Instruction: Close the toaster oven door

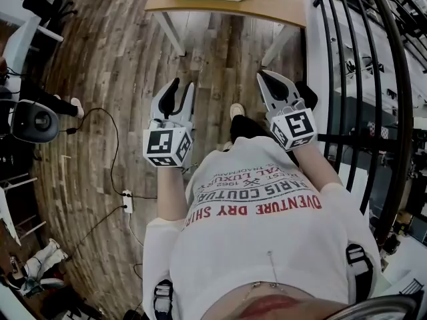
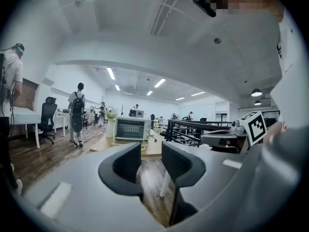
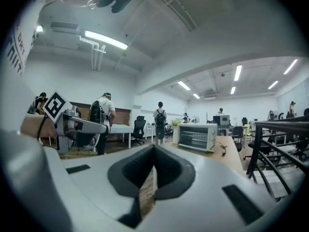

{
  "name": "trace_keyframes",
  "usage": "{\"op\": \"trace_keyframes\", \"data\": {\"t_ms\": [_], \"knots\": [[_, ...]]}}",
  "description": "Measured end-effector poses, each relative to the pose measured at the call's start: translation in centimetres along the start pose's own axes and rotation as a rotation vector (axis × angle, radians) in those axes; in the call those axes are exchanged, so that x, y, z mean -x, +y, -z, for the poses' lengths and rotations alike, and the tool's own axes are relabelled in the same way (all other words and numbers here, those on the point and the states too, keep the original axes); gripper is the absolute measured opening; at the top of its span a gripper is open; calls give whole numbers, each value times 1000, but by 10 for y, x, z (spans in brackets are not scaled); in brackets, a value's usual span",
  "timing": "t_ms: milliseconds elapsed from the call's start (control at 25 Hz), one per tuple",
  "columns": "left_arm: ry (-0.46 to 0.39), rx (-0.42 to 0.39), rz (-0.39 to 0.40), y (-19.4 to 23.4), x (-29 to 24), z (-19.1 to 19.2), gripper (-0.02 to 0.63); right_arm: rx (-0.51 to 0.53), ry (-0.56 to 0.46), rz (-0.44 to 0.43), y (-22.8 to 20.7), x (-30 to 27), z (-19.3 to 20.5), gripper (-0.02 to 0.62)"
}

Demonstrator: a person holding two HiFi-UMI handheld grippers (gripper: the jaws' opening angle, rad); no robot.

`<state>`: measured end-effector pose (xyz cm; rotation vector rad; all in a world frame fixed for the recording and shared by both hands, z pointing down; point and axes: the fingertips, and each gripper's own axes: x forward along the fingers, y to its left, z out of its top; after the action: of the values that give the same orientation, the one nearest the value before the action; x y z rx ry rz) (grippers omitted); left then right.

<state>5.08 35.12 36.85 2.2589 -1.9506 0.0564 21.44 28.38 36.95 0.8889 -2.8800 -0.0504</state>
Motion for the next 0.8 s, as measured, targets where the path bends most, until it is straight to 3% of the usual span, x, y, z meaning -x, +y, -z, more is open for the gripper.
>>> {"op": "trace_keyframes", "data": {"t_ms": [360,800], "knots": [[39,19,-54,48,-71,9,130,-22,44,-54,-47,-84,20,5],[76,32,-95,139,-199,-9,130,-30,32,-83,-126,-226,6,5]]}}
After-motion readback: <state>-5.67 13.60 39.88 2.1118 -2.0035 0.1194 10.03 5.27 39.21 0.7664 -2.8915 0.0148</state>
